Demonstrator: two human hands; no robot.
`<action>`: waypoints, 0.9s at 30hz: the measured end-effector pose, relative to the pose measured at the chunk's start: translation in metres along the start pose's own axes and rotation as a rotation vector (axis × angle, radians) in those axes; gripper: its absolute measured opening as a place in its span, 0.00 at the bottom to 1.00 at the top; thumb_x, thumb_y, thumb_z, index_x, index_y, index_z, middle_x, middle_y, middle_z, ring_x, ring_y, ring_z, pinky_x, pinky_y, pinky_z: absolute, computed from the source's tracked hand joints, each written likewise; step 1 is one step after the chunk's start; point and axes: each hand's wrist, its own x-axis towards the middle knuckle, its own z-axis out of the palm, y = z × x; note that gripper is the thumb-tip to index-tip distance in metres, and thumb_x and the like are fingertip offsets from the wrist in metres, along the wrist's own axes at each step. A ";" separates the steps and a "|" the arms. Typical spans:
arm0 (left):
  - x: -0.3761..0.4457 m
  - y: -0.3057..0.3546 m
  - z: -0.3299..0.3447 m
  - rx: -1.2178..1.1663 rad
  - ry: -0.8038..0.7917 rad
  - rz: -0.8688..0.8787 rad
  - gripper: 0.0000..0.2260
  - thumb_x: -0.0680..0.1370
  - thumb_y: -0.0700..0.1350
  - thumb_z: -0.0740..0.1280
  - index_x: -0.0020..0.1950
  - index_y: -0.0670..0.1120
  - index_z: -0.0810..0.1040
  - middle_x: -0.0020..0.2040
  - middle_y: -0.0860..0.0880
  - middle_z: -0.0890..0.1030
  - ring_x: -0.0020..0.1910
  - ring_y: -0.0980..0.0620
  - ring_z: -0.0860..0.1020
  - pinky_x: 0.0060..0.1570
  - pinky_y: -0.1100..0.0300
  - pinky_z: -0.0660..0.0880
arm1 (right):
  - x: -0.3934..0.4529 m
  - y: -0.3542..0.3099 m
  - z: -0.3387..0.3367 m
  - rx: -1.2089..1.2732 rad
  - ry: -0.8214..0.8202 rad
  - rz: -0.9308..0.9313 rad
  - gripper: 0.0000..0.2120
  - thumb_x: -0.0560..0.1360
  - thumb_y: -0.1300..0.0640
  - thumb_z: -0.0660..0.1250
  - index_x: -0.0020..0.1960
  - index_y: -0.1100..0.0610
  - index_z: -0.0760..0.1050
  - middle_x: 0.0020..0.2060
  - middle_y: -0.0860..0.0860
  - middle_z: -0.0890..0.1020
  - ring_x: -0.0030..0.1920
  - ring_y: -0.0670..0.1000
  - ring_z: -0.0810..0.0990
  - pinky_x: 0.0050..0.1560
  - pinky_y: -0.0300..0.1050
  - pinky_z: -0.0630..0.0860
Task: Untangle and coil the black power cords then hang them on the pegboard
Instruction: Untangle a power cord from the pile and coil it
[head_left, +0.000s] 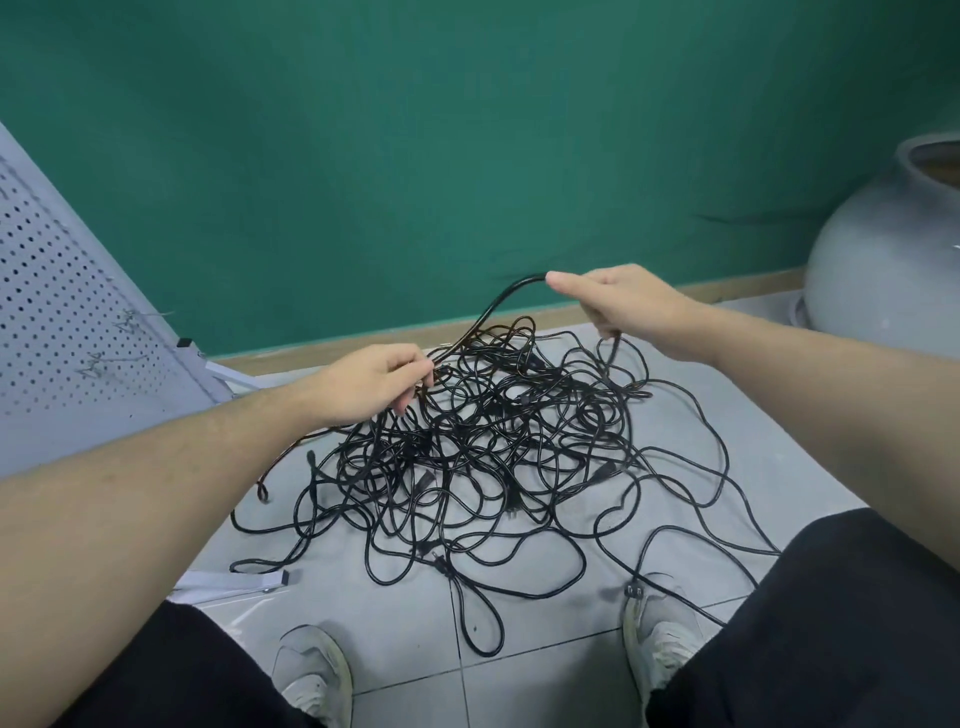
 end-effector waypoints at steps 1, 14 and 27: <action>0.001 -0.001 0.001 0.005 0.015 -0.005 0.12 0.85 0.52 0.59 0.48 0.54 0.79 0.31 0.54 0.76 0.33 0.52 0.75 0.44 0.46 0.78 | 0.003 0.008 -0.001 -0.085 -0.012 0.033 0.26 0.76 0.32 0.64 0.33 0.51 0.69 0.28 0.47 0.71 0.33 0.50 0.71 0.45 0.47 0.69; 0.011 0.055 0.005 -0.312 0.295 0.049 0.18 0.86 0.57 0.52 0.74 0.54 0.65 0.50 0.53 0.71 0.41 0.55 0.73 0.55 0.52 0.76 | 0.006 -0.036 0.071 -0.580 -0.354 -0.276 0.22 0.78 0.48 0.65 0.71 0.52 0.72 0.61 0.49 0.81 0.60 0.52 0.79 0.61 0.47 0.74; 0.006 0.010 0.005 -0.354 -0.111 -0.033 0.33 0.79 0.69 0.46 0.50 0.44 0.79 0.37 0.44 0.84 0.40 0.46 0.83 0.50 0.52 0.77 | 0.009 -0.045 0.056 0.229 -0.037 -0.115 0.24 0.69 0.34 0.72 0.35 0.50 0.65 0.28 0.47 0.64 0.31 0.50 0.64 0.42 0.45 0.63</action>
